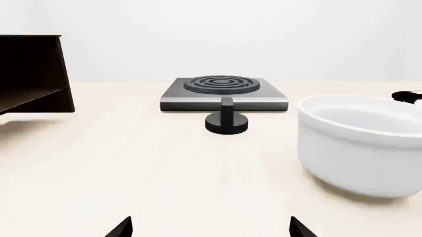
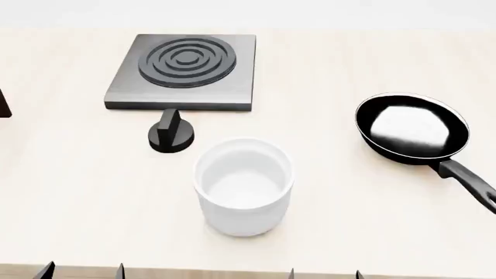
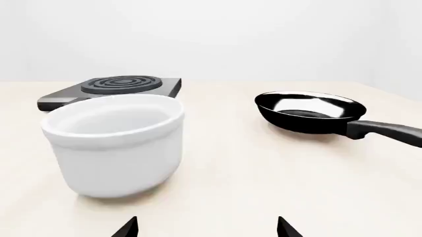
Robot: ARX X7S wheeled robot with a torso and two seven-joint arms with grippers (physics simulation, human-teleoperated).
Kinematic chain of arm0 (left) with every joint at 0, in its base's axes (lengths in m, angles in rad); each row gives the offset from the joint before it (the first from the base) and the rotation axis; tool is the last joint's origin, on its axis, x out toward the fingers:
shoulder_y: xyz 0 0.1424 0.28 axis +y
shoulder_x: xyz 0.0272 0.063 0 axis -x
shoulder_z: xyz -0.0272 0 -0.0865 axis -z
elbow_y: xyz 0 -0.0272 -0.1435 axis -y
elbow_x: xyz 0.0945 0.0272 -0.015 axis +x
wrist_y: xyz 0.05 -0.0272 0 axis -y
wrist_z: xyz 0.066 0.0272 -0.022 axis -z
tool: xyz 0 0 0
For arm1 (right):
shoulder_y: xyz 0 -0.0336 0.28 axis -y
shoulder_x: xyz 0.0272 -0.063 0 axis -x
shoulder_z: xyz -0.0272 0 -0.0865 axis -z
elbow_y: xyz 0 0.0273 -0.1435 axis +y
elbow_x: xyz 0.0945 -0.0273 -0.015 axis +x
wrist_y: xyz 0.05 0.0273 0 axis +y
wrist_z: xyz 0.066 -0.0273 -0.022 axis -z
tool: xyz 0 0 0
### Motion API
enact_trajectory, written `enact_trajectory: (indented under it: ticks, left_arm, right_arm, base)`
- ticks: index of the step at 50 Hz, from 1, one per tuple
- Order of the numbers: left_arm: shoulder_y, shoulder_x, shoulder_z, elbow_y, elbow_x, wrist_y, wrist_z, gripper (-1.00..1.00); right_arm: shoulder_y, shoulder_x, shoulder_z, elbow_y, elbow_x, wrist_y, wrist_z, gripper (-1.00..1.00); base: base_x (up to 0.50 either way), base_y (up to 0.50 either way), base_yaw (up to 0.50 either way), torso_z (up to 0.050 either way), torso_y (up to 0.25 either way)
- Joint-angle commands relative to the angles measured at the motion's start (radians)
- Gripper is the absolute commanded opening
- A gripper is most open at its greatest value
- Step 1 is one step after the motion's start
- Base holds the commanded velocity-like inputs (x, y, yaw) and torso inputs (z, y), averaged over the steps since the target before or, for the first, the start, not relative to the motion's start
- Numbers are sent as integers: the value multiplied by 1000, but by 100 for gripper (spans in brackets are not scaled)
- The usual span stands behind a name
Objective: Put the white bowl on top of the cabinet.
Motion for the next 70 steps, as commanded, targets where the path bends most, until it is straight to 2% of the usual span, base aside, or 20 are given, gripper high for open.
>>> enact_trajectory:
  ticks: [1,5,7,9,15,19,22,31,35,39,49,55,60,65,70]
  left_arm:
    - [-8,-15,29,-4,-4,-29,-19,100]
    - [18,-30,41,47,-55,-55,-18,100]
    - [35,-32,21,66,-100,-12,-19,100]
    - [39,-36,4,77,-172,-29,1,100]
    - [47,-52,-10,123,-159,-58,-69,100]
    - [76,-71,-33,279,-174,-109,-108,100]
    - [97,-86,-78,384,-198,-156,-147,100]
    - [154,-123,-156,487,-205,-146,-201,100]
    - [192,-131,-212,566,-230,-157,-233,100]
    - [218,-133,-256,618,-245,-178,-270,100]
    - [359,-103,-523,781,-372,-146,-371,100]
    - [405,-69,-624,814,-437,-102,-419,100]
    - [444,-9,-717,833,-468,-26,-524,100]
    - [523,-5,-752,838,-484,54,-713,100]
    - [591,-13,-759,840,-507,127,-801,100]
  right_arm:
    - [-1,17,-23,5,18,-4,11,100]
    - [-3,32,-39,3,32,1,29,100]
    - [-6,37,-45,-2,34,-3,38,100]
    - [-4,40,-50,0,30,-2,53,100]
    - [-11,47,-47,-29,68,12,72,100]
    - [-26,55,-44,-131,82,66,97,100]
    - [-51,67,-49,-288,70,131,123,100]
    - [-89,83,-15,-598,128,273,170,100]
    - [-94,89,-26,-697,133,324,189,100]
    - [-101,95,-38,-694,125,310,196,100]
    - [-105,102,-49,-688,140,299,210,100]
    - [-106,107,-57,-724,166,318,214,100]
    - [-110,117,-53,-789,194,343,222,100]
    - [-111,123,-53,-807,207,347,231,100]
    - [-113,130,-56,-829,213,353,241,100]
  base:
    - [0,0,0,0,0]
    - [0,0,0,0,0]
    - [0,0,0,0,0]
    - [0,0,0,0,0]
    - [0,0,0,0,0]
    - [0,0,0,0,0]
    - [0,0,0,0,0]
    - [0,0,0,0,0]
    - [0,0,0,0,0]
    - [0,0,0,0,0]
    - [0,0,0,0,0]
    - [0,0,0,0,0]
    - [0,0,0,0,0]
    - [0,0,0,0,0]
    - [0,0,0,0,0]
